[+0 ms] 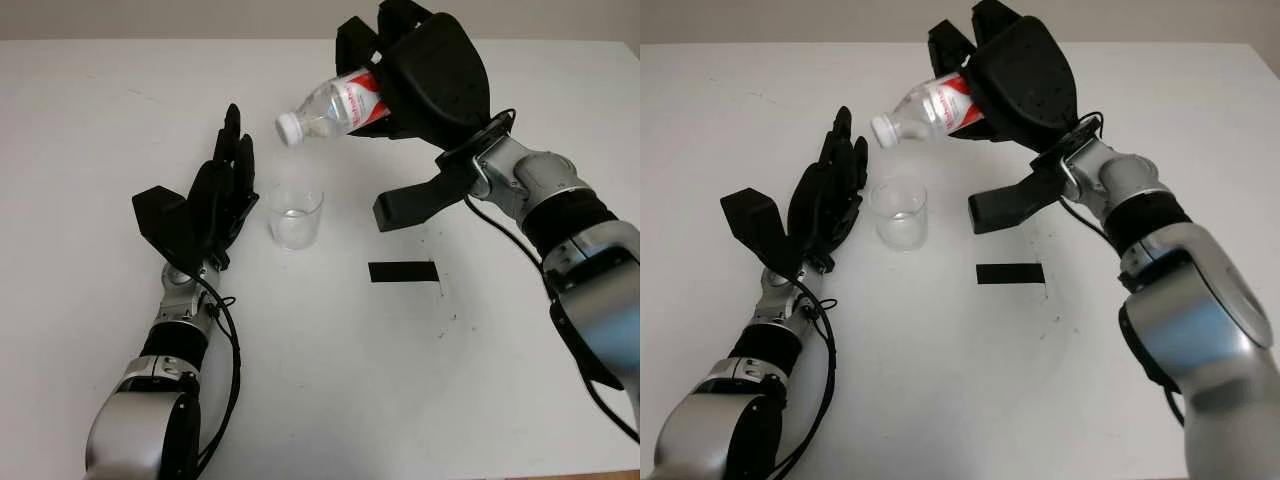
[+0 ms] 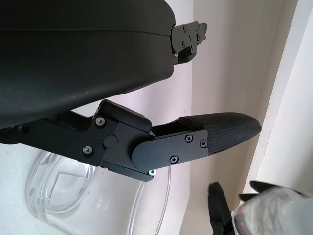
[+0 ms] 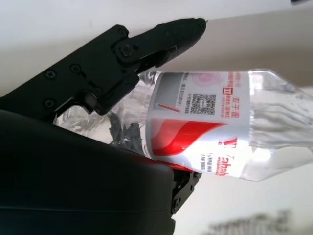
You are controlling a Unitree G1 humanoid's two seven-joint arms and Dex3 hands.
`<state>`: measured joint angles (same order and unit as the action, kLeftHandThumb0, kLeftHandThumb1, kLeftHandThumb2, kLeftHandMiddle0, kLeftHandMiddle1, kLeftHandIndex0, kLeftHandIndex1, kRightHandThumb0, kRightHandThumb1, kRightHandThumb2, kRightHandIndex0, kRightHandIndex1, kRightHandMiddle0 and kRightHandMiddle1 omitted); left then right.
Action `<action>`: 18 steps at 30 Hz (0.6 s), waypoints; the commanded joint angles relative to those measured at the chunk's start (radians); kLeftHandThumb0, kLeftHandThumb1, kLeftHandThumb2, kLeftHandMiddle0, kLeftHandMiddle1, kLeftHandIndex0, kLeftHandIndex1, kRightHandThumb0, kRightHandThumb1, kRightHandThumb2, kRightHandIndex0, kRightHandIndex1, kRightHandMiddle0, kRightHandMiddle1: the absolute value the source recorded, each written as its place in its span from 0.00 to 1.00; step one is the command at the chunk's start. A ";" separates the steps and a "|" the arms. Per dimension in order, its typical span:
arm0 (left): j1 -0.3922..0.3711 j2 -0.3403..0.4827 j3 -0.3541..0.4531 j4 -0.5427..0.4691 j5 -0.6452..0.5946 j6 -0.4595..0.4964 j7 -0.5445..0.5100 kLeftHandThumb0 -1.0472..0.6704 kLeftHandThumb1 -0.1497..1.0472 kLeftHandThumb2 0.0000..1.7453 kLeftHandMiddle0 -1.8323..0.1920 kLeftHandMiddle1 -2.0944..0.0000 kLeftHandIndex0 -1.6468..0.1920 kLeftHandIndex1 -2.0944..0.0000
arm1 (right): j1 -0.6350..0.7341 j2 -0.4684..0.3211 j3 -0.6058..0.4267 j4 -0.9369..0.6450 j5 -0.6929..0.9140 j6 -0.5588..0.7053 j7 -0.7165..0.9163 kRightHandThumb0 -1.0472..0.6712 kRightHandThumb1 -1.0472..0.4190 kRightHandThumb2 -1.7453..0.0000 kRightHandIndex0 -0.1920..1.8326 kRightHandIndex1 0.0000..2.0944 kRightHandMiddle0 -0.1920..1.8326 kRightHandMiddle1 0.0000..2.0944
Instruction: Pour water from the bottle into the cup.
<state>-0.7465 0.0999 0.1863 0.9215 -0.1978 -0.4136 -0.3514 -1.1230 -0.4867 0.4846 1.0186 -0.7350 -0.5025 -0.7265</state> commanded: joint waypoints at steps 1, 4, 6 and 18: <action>0.022 0.002 0.004 0.015 -0.004 0.006 -0.009 0.09 1.00 0.37 1.00 1.00 1.00 1.00 | 0.057 0.013 -0.080 -0.047 0.101 -0.017 0.069 0.36 0.00 0.82 0.80 1.00 0.62 1.00; 0.023 0.003 0.006 0.012 -0.006 0.008 -0.013 0.09 1.00 0.36 1.00 1.00 1.00 1.00 | 0.141 0.036 -0.171 -0.123 0.240 -0.006 0.209 0.37 0.00 0.80 0.82 1.00 0.63 1.00; 0.021 0.004 0.009 0.013 -0.008 0.010 -0.012 0.09 1.00 0.35 1.00 1.00 1.00 1.00 | 0.199 0.057 -0.218 -0.189 0.300 0.026 0.267 0.38 0.00 0.80 0.77 1.00 0.60 1.00; 0.014 0.008 0.020 0.023 -0.019 0.017 -0.046 0.10 1.00 0.36 1.00 1.00 1.00 1.00 | 0.551 0.287 -0.445 -0.701 0.740 0.414 0.604 0.35 0.00 0.76 0.76 1.00 0.61 1.00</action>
<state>-0.7500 0.1063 0.2039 0.9284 -0.2127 -0.4027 -0.3908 -0.6003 -0.2212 0.0603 0.3949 -0.0308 -0.1423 -0.1411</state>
